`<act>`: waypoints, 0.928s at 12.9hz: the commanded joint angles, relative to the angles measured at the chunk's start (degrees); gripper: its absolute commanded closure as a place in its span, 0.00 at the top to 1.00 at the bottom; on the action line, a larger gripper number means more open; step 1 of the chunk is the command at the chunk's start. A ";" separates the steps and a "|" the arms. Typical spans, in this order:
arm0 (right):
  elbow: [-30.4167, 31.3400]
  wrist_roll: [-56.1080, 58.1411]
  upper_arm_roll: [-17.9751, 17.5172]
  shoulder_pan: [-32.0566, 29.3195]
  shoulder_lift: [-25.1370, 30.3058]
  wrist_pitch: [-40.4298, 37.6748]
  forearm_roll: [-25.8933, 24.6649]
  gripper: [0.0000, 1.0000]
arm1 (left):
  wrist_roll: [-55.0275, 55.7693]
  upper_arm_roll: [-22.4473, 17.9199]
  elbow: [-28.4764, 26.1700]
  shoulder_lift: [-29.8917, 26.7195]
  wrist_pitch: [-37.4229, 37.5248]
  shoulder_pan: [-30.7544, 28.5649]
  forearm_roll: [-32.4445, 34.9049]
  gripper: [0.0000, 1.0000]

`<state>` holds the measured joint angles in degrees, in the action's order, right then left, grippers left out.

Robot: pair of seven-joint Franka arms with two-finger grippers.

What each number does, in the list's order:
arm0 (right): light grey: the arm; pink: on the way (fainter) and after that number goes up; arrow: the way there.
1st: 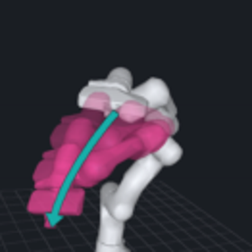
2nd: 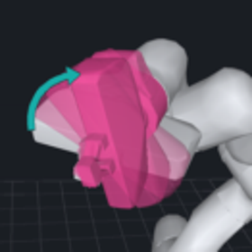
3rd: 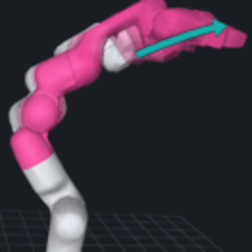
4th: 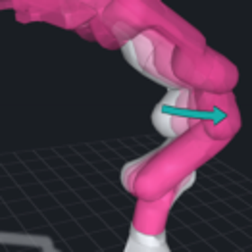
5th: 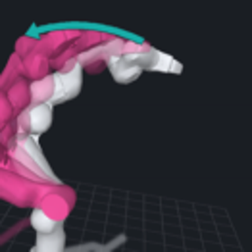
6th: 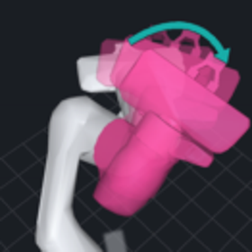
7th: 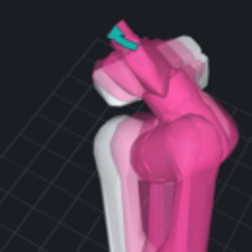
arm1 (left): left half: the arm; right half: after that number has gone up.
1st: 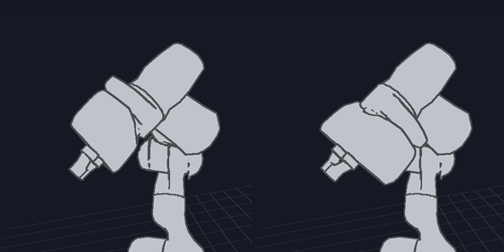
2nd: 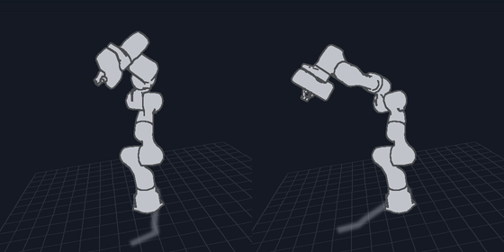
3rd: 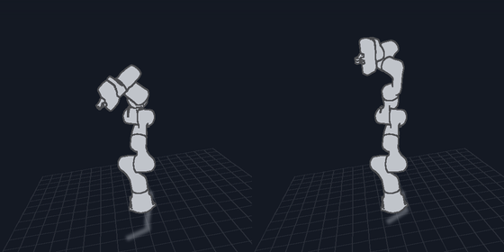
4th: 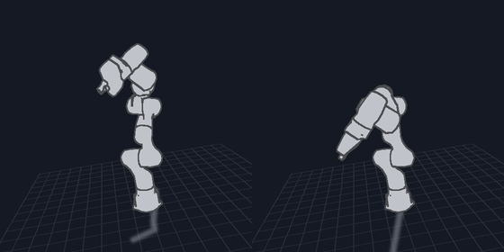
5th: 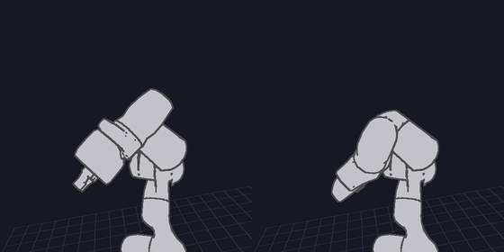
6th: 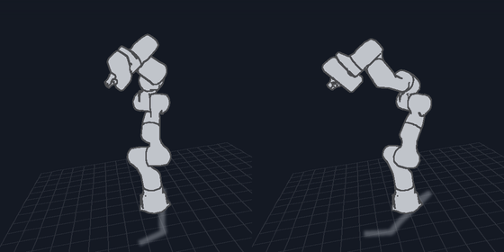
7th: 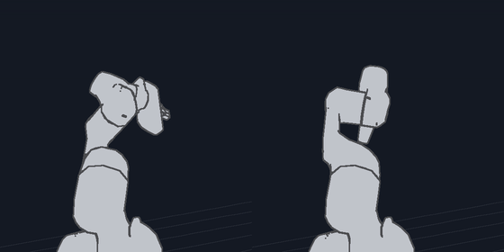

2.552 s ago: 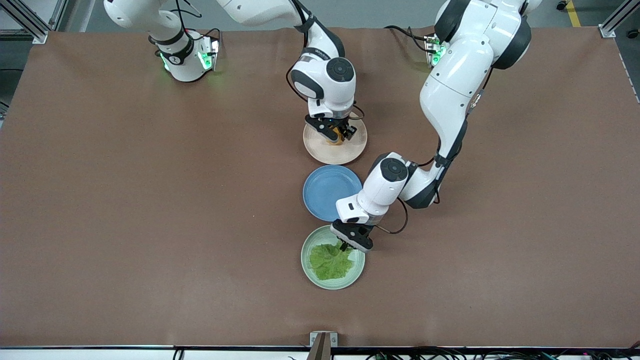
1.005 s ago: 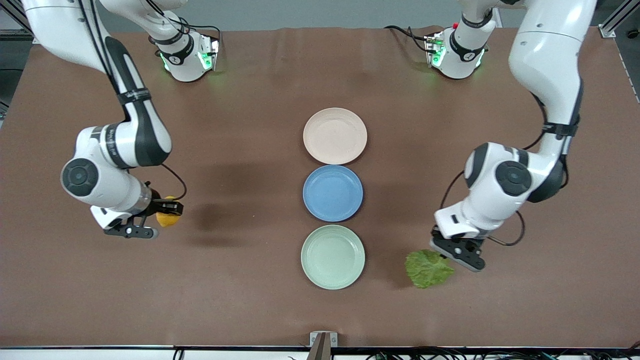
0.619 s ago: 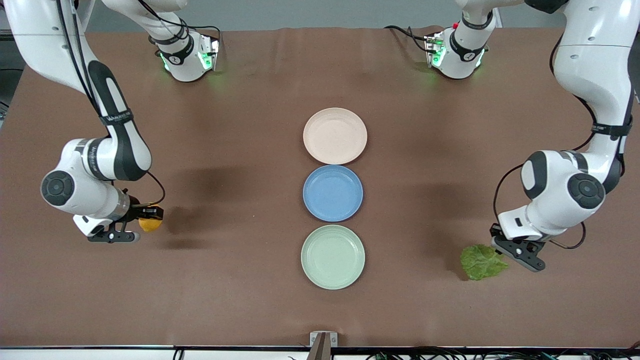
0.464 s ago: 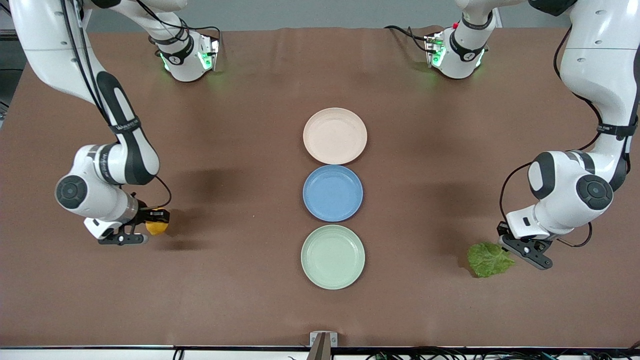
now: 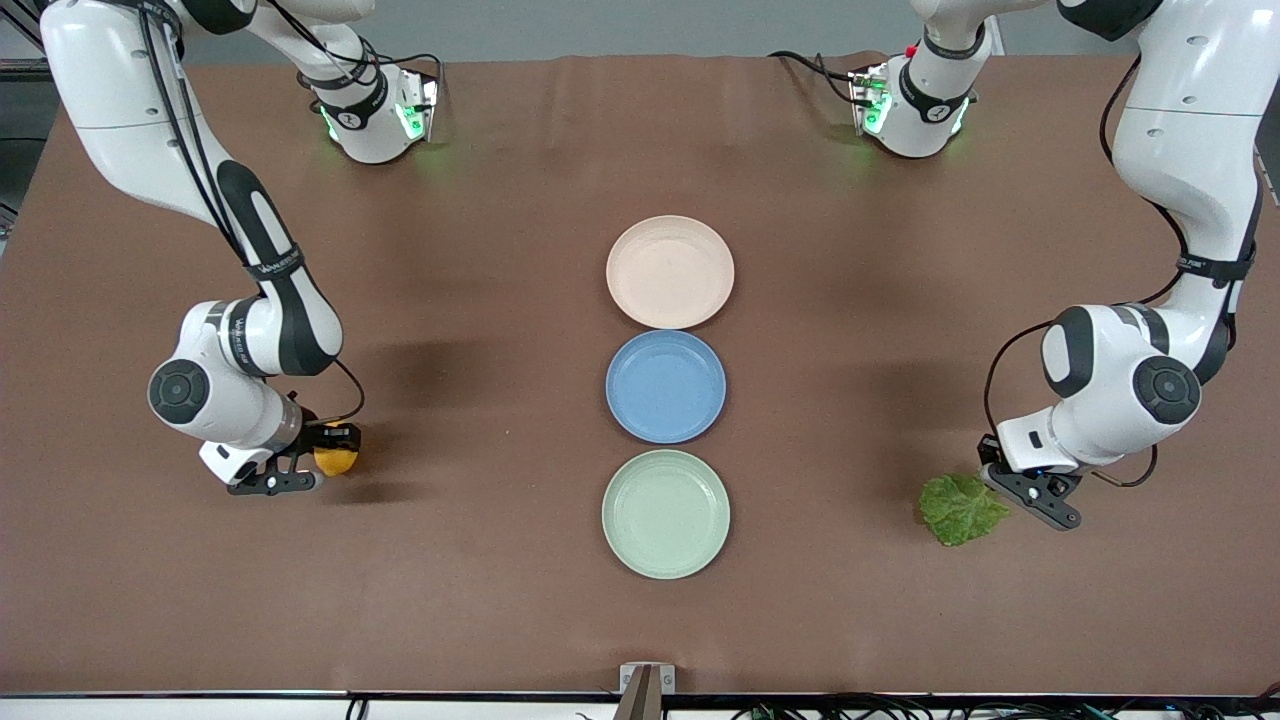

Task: Pick lemon and lettuce from plates
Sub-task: 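Lower the lettuce onto the table while the right gripper releases the lemon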

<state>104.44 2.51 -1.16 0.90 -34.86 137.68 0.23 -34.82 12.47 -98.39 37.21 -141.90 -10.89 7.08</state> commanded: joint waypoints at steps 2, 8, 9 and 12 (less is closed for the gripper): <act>0.15 0.83 -0.07 1.55 0.23 0.14 0.48 0.03 | -0.33 1.51 -2.85 -0.56 -0.74 -0.89 -2.33 0.01; 0.24 0.65 0.02 2.44 0.32 -0.74 0.48 0.33 | -1.57 2.30 -7.86 -3.80 2.94 -5.90 -2.42 0.01; 0.24 0.56 0.02 2.44 0.32 -0.83 0.39 0.88 | -1.65 2.39 -7.96 -4.25 3.99 -6.16 -2.42 0.01; -1.42 0.56 0.02 2.44 1.10 -2.14 0.39 1.00 | -1.21 4.05 -7.87 -4.43 5.50 -6.34 -2.51 0.04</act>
<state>104.06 2.64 -1.16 3.38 -34.89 137.32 0.23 -35.97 14.97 -104.30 34.74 -137.17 -16.65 5.69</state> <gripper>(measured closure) 0.119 0.960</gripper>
